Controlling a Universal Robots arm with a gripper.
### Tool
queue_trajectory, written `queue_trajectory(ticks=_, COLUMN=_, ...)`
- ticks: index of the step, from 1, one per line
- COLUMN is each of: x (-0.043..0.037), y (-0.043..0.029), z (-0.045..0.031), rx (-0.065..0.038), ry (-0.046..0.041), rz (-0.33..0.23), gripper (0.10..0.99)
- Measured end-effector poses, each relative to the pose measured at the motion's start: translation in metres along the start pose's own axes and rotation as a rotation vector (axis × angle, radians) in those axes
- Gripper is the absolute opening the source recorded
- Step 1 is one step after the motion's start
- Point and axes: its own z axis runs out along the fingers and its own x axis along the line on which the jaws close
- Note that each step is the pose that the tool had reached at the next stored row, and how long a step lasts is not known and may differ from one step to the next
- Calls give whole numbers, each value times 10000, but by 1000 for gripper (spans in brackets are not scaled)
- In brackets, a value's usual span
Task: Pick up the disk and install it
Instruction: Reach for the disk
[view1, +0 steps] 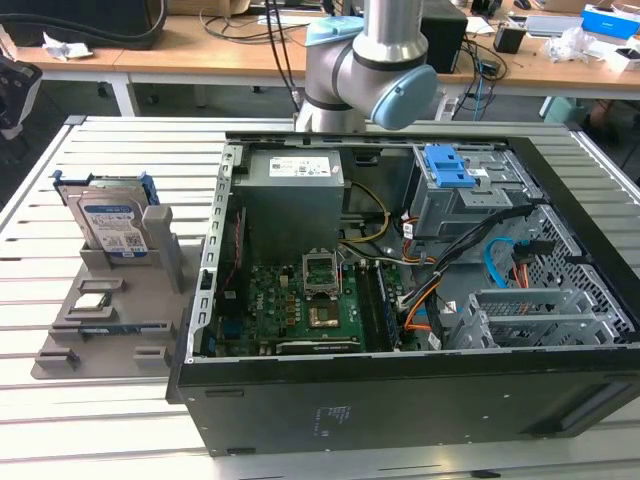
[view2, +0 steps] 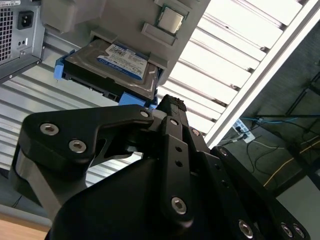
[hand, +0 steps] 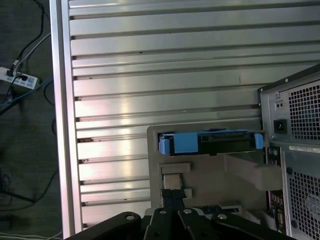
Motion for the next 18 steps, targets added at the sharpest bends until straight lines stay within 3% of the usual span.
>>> queue_trajectory(ticks=5, x=151, y=-11, z=-4, rx=0, ry=0, rz=-1, gripper=106)
queue_trajectory(ticks=18, x=427, y=-32, z=-12, rx=0, ry=0, rz=0, gripper=106)
